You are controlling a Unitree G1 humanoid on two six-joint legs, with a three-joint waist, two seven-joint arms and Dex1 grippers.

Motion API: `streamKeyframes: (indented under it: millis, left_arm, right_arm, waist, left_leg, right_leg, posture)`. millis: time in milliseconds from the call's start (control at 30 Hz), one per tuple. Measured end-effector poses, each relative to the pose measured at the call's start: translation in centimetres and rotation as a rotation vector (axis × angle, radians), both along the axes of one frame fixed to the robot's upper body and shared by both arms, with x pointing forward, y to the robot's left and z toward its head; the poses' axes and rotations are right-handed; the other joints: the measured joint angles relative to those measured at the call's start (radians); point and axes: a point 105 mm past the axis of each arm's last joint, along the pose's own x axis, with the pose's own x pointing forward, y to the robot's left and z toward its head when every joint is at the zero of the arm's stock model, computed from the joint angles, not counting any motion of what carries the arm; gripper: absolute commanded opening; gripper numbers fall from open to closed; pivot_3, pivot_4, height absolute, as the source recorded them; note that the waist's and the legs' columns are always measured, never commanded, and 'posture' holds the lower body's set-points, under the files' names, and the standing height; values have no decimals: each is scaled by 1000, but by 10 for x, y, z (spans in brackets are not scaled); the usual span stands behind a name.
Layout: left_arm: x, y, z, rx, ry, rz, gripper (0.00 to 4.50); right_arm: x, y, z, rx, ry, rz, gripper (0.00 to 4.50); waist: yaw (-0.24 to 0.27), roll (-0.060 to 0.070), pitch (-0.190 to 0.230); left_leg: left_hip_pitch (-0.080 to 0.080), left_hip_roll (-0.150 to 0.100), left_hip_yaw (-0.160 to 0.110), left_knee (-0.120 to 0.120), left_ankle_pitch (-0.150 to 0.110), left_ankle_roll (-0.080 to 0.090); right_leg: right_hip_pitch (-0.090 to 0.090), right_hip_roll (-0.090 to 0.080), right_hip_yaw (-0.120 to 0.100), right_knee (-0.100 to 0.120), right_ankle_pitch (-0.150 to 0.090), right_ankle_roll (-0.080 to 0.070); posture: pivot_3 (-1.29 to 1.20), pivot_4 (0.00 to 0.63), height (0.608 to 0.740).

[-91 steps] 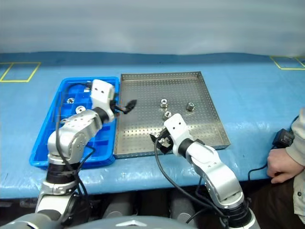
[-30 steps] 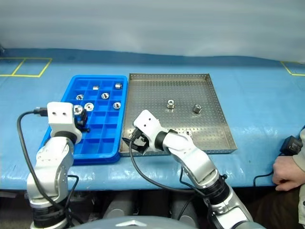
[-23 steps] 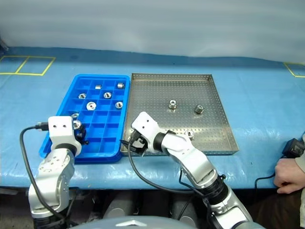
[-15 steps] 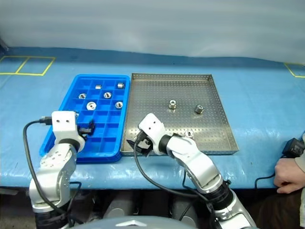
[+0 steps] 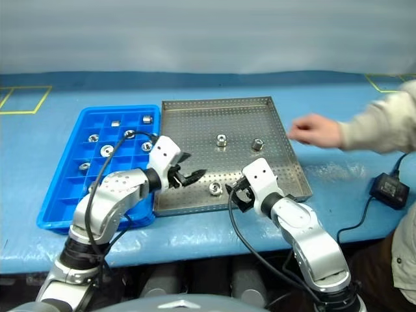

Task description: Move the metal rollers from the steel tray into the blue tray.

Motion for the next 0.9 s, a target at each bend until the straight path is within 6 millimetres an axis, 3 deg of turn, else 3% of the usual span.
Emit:
streamKeyframes:
  millis: [200,367,900]
  left_arm:
    - [-7,-12,-26,98,88,-140,3724]
    - [0,-14,-44,181,88,-136,3724]
    - [0,-17,-47,178,90,-135,3724]
  right_arm:
    - [-4,-1,-1,12,5,-39,4500]
    - [-5,1,1,25,-5,-55,4500]
    - [-5,5,1,29,-7,-45,4500]
  waist:
    - [-23,0,0]
    - [-30,0,0]
    - [-30,0,0]
  left_leg:
    - [1,0,2,0,0,0]
    - [1,0,3,0,0,1]
    - [1,1,3,0,0,1]
  right_leg:
    - [0,0,2,0,0,0]
    - [0,0,4,0,1,2]
    - [0,0,4,0,1,2]
  posture:
    - [-112,150,740]
    - [-124,150,740]
    - [-82,150,740]
